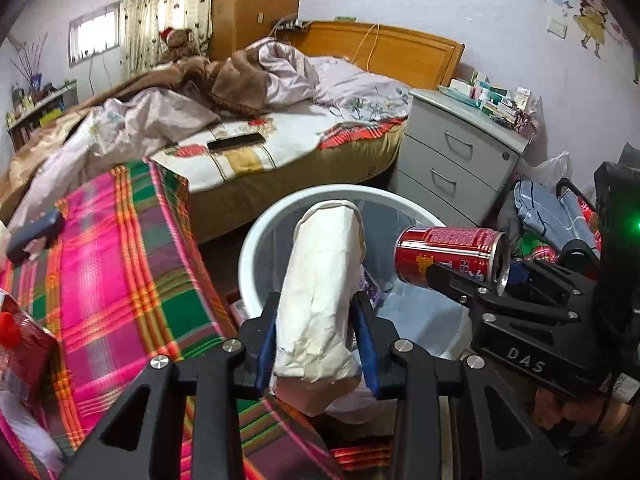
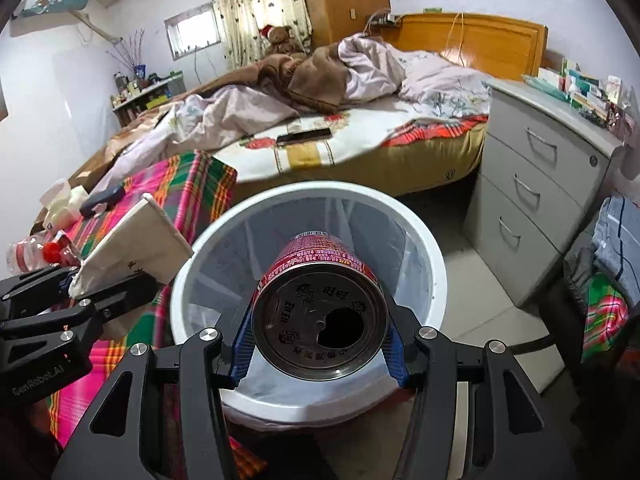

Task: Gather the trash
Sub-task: 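Open both grippers to drop the bag and can into the bin, then move both grippers back over the bed toward the remaining trash, then grasp the white paper cup with the left gripper while the right gripper grasps the clear Coke bottle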

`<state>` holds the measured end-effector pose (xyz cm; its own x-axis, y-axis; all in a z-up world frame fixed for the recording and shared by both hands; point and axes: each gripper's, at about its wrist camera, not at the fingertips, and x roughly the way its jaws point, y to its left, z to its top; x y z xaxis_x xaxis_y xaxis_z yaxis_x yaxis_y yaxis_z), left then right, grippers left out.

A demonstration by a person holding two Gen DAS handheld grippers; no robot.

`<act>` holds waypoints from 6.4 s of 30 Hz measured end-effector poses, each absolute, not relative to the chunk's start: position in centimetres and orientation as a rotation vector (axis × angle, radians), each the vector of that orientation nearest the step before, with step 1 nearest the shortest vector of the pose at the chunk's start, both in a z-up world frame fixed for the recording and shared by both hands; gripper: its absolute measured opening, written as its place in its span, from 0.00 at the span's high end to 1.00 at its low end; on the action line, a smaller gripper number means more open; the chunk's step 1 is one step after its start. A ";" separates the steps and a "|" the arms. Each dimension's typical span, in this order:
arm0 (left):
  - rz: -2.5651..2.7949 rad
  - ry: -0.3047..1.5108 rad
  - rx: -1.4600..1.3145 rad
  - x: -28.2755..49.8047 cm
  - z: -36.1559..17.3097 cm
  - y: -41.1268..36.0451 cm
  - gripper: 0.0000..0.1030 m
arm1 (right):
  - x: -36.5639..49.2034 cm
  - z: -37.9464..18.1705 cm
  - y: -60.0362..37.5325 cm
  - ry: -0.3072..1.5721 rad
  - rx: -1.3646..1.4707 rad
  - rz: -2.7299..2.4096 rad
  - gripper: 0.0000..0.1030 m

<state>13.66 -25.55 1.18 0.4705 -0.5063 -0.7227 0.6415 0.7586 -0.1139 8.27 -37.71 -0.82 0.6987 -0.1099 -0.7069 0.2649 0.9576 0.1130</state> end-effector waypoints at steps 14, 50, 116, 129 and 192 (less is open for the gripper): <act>-0.669 0.814 0.180 13.9 0.9 -24.7 0.37 | 8.4 -1.4 -38.4 0.792 0.226 -0.232 0.36; -0.410 0.736 0.036 12.0 2.4 -9.1 0.37 | 8.3 0.9 -28.8 0.703 0.174 -0.072 0.36; 0.017 0.796 -0.195 18.0 -2.4 15.6 0.48 | 19.0 3.4 -7.6 0.687 -0.065 0.526 0.36; 0.089 0.794 -0.254 14.8 -2.6 20.7 0.48 | 17.8 1.6 -1.8 0.767 -0.264 0.651 0.36; 0.004 0.739 -0.199 14.9 0.9 17.9 0.46 | 20.1 1.6 -0.8 0.928 -0.072 0.618 0.35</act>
